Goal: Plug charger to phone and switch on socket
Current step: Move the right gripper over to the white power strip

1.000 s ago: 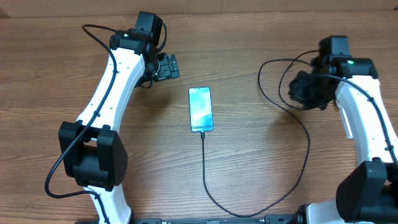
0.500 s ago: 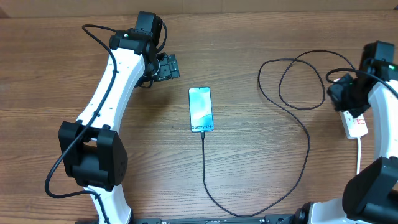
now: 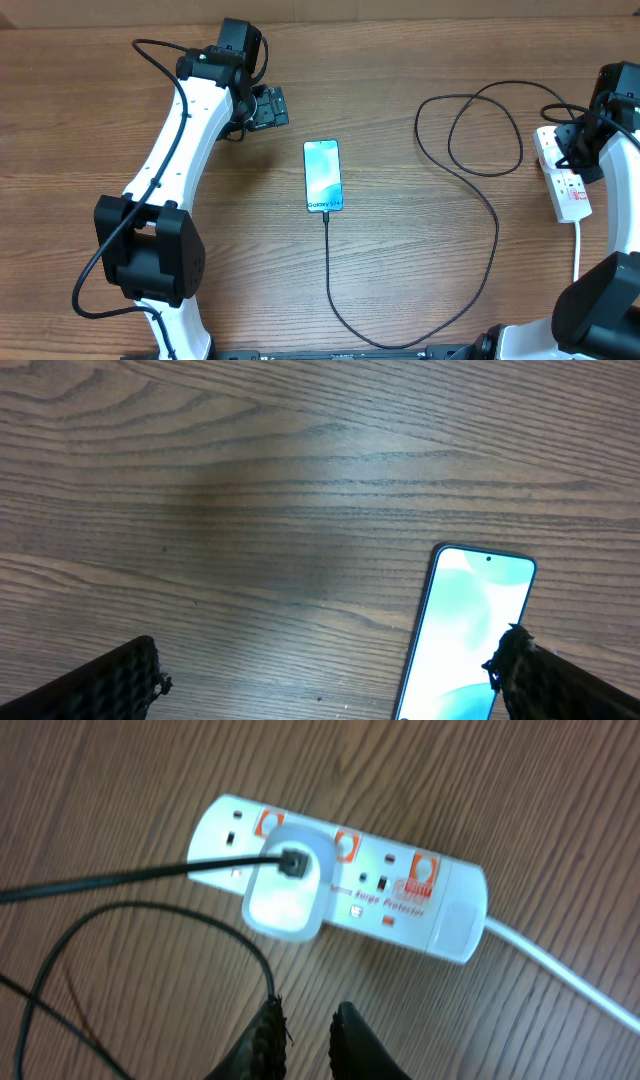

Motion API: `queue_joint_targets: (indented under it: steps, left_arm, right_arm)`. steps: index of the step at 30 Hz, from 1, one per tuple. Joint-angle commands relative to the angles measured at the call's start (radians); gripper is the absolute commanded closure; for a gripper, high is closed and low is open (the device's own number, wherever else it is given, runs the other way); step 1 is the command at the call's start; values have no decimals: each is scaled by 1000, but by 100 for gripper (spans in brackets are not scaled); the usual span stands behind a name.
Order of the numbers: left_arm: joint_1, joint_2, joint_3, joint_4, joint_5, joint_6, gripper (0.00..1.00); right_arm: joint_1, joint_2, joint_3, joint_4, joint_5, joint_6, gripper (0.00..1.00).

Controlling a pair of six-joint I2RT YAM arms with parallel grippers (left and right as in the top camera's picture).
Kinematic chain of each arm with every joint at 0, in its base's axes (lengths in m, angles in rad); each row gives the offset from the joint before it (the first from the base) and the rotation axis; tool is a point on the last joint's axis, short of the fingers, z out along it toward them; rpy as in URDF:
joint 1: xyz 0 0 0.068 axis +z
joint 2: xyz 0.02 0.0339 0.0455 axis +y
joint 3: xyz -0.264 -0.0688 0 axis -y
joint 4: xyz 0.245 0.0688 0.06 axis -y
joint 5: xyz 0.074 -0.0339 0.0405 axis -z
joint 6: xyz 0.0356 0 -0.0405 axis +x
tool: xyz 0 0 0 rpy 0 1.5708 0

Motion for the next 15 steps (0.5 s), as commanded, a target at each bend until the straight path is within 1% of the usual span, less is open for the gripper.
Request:
queue_joint_targets:
  steps: [1,2,4,9,14,15]
  left_arm:
    - [-2,-12,5,2,-13,19,0]
    - [-1,-12,5,2,-13,19,0]
    - [-1,-12,5,2,-13,19,0]
    - [-2,-12,5,2,-13,19,0]
    - [-2,-12,5,2,-13,19,0]
    - [-1,-12,5,2,-13,19,0]
  right_arm:
    - [-3,-32,0,7,60,19,83]
    - [-3,-32,0,2,60,19,80]
    - [-3,-32,0,-18,60,19,79]
    - [-3,-32,0,-58,99,19,78]
    - [-25,-32,0,-53,161,72,71]
    - [-35,-31,0,-49,161,72,66]
